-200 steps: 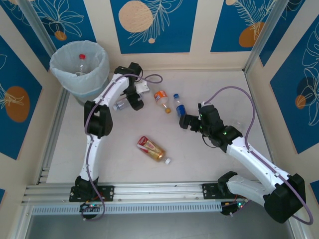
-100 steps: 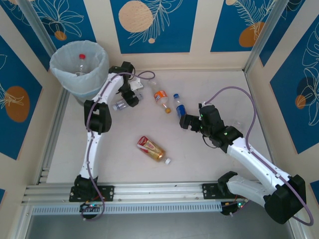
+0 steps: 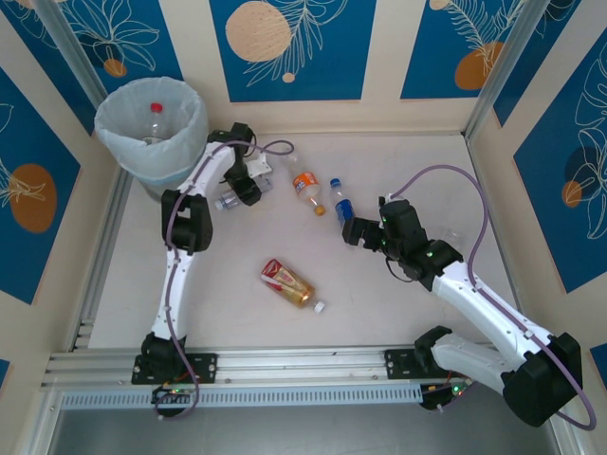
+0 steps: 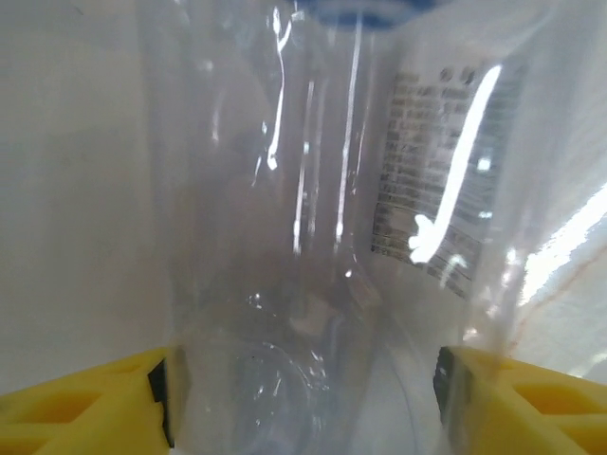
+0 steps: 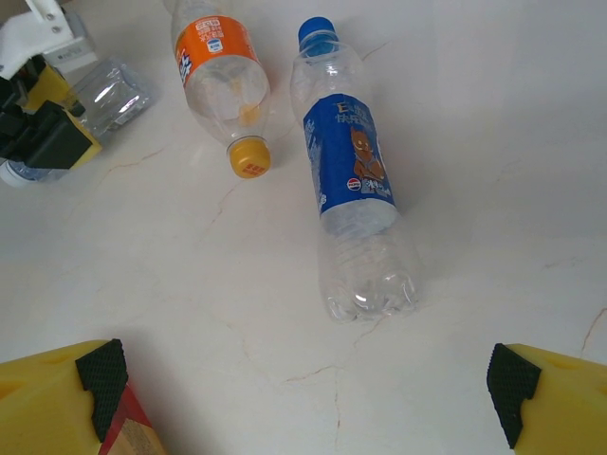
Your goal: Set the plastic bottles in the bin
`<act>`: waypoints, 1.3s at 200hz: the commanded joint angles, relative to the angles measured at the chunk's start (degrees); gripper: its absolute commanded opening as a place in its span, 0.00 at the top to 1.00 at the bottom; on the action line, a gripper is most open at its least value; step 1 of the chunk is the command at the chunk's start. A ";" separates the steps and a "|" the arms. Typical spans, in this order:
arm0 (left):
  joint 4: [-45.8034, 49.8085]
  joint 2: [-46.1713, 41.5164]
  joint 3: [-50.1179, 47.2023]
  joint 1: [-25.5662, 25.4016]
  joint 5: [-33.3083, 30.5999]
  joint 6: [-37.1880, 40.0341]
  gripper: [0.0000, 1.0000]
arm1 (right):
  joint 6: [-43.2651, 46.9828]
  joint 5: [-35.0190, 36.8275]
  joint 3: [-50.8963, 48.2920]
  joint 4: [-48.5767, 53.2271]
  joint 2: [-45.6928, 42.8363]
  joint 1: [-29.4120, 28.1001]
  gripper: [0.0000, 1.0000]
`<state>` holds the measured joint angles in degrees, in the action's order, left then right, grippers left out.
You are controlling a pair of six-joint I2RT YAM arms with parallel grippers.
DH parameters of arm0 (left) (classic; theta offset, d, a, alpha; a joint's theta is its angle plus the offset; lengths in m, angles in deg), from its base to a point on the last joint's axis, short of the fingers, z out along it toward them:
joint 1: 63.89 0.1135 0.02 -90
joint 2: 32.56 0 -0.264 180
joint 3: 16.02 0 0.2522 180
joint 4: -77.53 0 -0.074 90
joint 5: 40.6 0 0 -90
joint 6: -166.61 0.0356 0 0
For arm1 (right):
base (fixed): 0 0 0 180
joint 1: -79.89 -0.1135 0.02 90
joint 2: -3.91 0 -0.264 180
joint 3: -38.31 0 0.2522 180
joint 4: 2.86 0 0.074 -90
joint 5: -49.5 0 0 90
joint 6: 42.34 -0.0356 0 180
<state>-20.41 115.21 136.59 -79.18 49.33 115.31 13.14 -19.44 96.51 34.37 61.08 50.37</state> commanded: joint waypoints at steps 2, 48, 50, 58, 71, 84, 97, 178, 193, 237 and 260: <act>-0.73 1.08 -1.32 -0.50 -1.52 1.65 0.35 | -0.52 0.72 0.55 -0.69 -0.33 0.43 0.00; -1.06 -0.38 -1.43 -0.60 0.33 0.38 0.51 | -0.61 -0.20 1.59 -0.13 1.15 0.51 0.00; -1.06 -0.46 -1.51 -0.61 0.38 0.34 0.51 | -0.63 -0.18 1.60 -0.10 1.18 0.47 0.00; -1.14 -0.95 -1.80 -0.63 0.64 0.08 0.53 | -0.70 -0.23 1.61 0.07 1.35 0.51 0.00; -1.23 -2.04 -2.54 -0.60 1.66 -0.39 0.55 | -0.84 -0.23 1.52 0.09 1.42 0.51 0.00; -1.69 -3.64 -3.72 -0.53 4.03 -0.87 0.55 | -0.84 -0.26 1.35 0.08 1.45 0.51 0.00; -2.97 -5.60 -5.34 -0.53 6.00 -1.94 0.56 | -0.85 -0.28 1.26 0.00 1.37 0.51 0.00; -8.60 -15.73 -12.95 -0.53 10.79 -8.93 0.62 | -1.51 -0.41 0.84 -1.92 -0.92 0.50 0.00; -8.76 -17.35 -13.77 -0.53 12.72 -9.55 0.62 | -1.62 -0.58 0.80 -2.09 -1.05 0.51 0.00; -11.26 -23.02 -16.84 -0.54 18.09 -11.04 0.61 | -1.96 -0.86 0.78 -2.48 -1.14 0.51 0.00; -12.81 -25.70 -17.58 -0.54 20.12 -12.76 0.62 | -1.74 -1.66 0.83 -3.10 -1.15 0.51 0.00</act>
<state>-31.06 94.18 119.96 -79.66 64.28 104.88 12.09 -19.74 96.62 32.81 60.97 50.68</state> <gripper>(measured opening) 0.431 0.998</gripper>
